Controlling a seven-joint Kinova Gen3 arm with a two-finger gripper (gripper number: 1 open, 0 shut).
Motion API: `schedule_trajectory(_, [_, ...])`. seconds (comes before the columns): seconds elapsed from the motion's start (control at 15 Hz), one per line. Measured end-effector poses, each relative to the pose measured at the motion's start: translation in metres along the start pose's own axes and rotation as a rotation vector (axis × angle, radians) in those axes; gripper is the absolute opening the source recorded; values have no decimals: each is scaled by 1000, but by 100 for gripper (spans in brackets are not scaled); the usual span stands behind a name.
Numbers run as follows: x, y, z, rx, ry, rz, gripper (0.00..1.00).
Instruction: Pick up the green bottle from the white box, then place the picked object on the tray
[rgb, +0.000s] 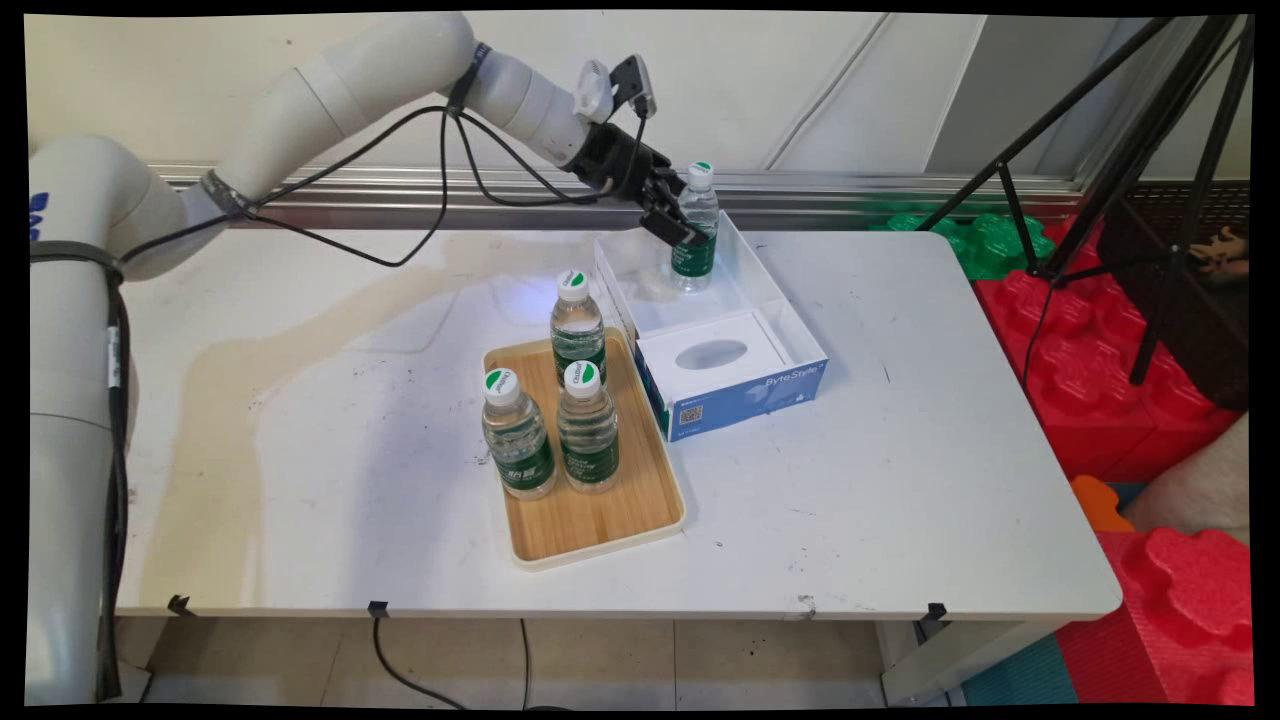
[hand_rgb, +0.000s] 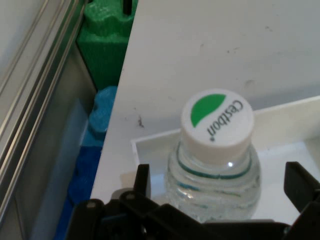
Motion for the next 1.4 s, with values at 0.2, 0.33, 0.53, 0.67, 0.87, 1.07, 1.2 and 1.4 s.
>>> schedule_trajectory(0.2, [0,-2,8,-3,7,-3,100])
schedule_trajectory(0.33, [0,-3,10,-5,10,-5,0])
schedule_trajectory(0.53, [0,-4,13,-11,14,-8,0])
schedule_trajectory(0.67, [0,-4,14,-14,18,-12,0])
schedule_trajectory(0.87, [2,-5,9,-17,30,-21,0])
schedule_trajectory(1.07, [4,-3,-3,-11,45,-25,0])
schedule_trajectory(1.2, [6,-2,-11,-9,54,-29,0])
schedule_trajectory(1.4, [9,1,-27,-7,68,-38,0])
